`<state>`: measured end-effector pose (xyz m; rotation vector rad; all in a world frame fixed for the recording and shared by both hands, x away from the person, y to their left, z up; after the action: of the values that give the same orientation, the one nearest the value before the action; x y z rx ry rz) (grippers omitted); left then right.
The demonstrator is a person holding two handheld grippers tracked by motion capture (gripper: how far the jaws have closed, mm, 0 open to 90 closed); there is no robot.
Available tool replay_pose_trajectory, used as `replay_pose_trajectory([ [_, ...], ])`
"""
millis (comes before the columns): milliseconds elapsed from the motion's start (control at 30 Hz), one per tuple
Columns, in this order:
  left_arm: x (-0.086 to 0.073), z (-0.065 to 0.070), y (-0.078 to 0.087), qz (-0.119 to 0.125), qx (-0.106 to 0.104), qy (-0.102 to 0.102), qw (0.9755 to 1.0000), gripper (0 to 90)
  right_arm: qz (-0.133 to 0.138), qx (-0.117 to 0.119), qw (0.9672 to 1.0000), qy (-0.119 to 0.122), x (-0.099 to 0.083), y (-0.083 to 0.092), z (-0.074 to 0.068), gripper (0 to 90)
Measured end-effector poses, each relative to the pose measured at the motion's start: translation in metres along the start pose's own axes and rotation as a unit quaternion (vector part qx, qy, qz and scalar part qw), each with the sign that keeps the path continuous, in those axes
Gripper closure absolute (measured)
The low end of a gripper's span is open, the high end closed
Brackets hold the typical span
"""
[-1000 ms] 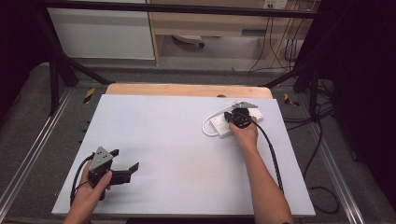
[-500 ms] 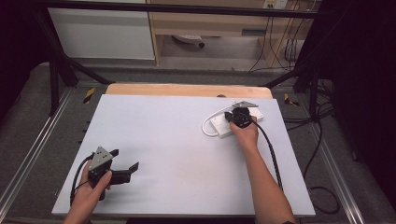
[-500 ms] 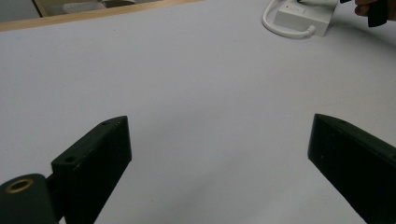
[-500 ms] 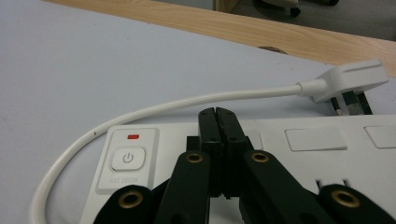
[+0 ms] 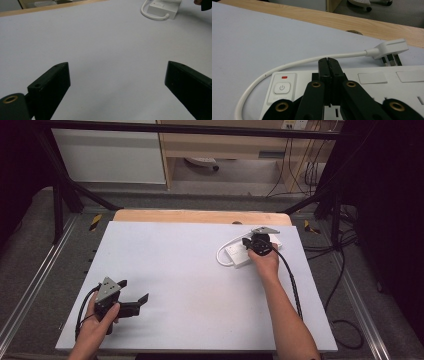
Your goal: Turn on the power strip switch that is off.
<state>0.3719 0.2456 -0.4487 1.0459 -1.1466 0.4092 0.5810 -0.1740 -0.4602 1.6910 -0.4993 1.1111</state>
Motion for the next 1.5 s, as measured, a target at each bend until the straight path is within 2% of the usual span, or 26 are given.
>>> replay_pose_trajectory([
  [567,0.000,-0.001,0.001,0.002,0.003,0.003,1.0000,6.2,0.014,0.004,0.9999,0.005,0.015,0.023,0.003,90.0],
  [1233,0.001,-0.002,0.003,0.006,0.004,0.004,1.0000,6.2,0.024,0.009,0.9997,0.000,0.015,0.039,0.007,90.0],
  [1500,0.000,-0.002,0.003,0.006,0.005,0.003,1.0000,6.0,0.030,0.010,0.9995,0.006,0.018,0.049,0.007,90.0],
])
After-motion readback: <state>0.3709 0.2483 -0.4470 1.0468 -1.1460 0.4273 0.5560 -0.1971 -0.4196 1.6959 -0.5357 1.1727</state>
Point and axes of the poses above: each handheld gripper's, and its own axes: y roughly backward along the jaws, x roughly out of its top, z roughly to its right, the point moved 5 cm from there along -y, roughly forward along the jaws
